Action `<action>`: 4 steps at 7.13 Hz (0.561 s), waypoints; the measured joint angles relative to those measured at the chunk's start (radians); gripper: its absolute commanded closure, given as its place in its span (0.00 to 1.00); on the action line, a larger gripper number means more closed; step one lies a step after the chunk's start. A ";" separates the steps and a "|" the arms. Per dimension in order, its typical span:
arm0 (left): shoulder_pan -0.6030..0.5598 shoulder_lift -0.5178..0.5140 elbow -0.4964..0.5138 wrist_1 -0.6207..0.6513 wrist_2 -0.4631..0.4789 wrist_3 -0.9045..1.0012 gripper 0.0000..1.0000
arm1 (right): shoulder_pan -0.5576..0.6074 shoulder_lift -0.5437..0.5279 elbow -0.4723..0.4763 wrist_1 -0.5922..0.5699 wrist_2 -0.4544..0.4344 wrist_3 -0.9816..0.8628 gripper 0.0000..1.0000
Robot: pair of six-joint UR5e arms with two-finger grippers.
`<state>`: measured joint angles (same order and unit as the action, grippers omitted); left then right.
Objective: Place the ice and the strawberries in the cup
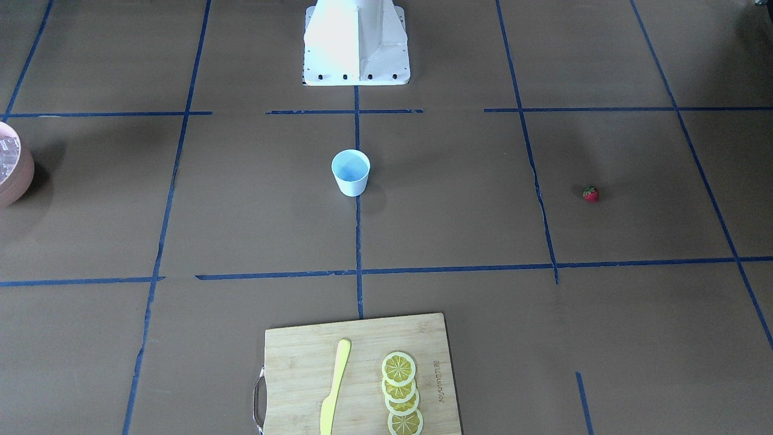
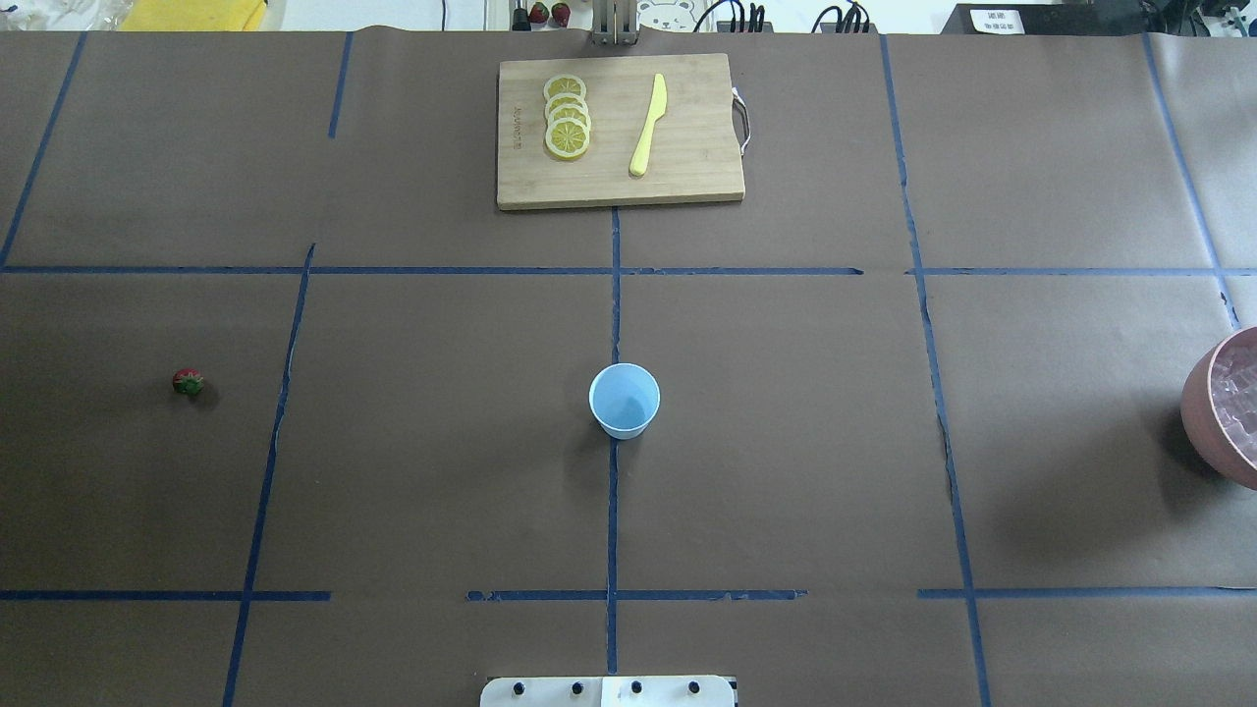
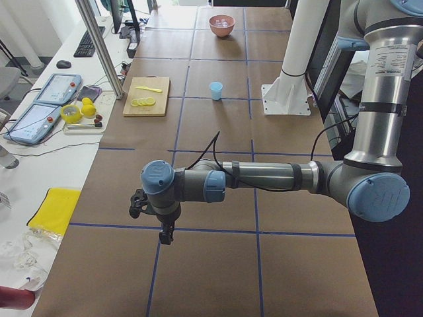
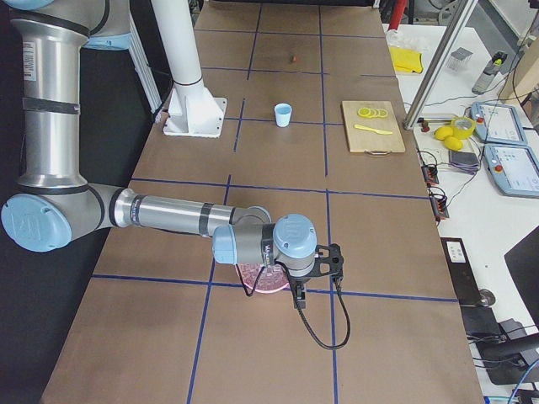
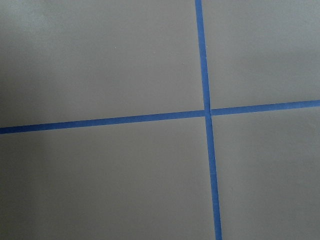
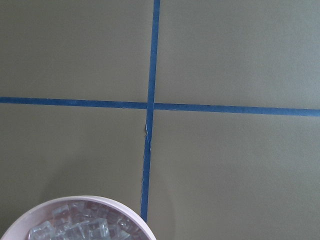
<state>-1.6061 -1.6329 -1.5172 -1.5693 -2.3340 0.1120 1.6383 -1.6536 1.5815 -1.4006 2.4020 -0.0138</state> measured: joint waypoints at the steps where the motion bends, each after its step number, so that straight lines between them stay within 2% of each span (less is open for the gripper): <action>1: 0.000 0.000 0.001 -0.001 0.000 0.001 0.00 | 0.000 0.000 0.000 0.001 0.000 0.000 0.01; 4: 0.000 -0.001 0.004 -0.005 0.005 0.007 0.00 | 0.000 0.000 -0.004 0.004 -0.002 0.001 0.01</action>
<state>-1.6061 -1.6342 -1.5130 -1.5742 -2.3286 0.1191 1.6383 -1.6536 1.5773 -1.3961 2.3997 -0.0128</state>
